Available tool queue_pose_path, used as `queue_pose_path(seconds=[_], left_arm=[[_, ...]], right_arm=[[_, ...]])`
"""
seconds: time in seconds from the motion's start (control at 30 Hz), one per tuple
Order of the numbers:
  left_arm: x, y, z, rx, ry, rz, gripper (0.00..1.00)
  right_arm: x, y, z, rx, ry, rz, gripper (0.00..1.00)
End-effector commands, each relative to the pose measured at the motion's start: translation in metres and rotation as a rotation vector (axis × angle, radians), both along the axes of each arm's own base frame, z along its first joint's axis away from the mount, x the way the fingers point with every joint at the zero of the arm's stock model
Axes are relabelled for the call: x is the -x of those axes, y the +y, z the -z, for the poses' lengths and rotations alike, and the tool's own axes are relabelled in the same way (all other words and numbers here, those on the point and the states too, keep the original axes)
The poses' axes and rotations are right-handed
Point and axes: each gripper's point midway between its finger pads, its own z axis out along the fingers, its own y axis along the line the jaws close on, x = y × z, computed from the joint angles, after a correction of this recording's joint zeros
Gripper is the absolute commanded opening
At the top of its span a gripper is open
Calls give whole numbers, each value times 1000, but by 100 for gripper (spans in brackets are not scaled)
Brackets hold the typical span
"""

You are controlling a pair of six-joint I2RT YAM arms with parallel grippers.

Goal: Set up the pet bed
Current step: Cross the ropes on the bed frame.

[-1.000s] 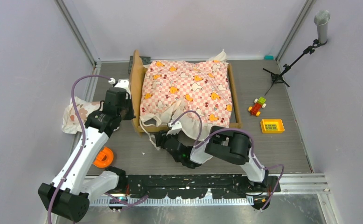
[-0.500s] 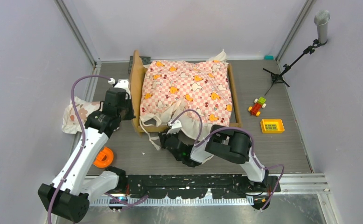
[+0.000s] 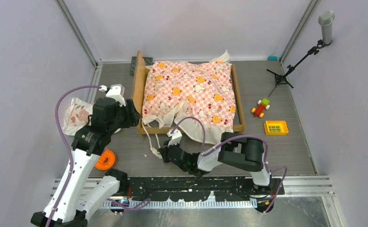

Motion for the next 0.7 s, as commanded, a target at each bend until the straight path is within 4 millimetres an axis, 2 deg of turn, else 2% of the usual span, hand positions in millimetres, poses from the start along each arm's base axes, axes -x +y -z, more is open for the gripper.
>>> queue_pose_path(seconds=[0.0, 0.1, 0.43, 0.53, 0.67], left_arm=[[17, -1, -4, 66, 1, -14, 54], [27, -1, 7, 119, 14, -41, 53], [57, -22, 60, 287, 121, -7, 46], [59, -24, 63, 321, 120, -17, 44], [57, -23, 83, 322, 178, -74, 43]], right_arm=[[16, 10, -22, -13, 23, -41, 1], [31, 12, -20, 11, 32, -86, 1], [67, 19, -16, 76, 60, -225, 1], [75, 22, -17, 90, 56, -252, 1], [76, 17, -21, 78, 47, -239, 1]])
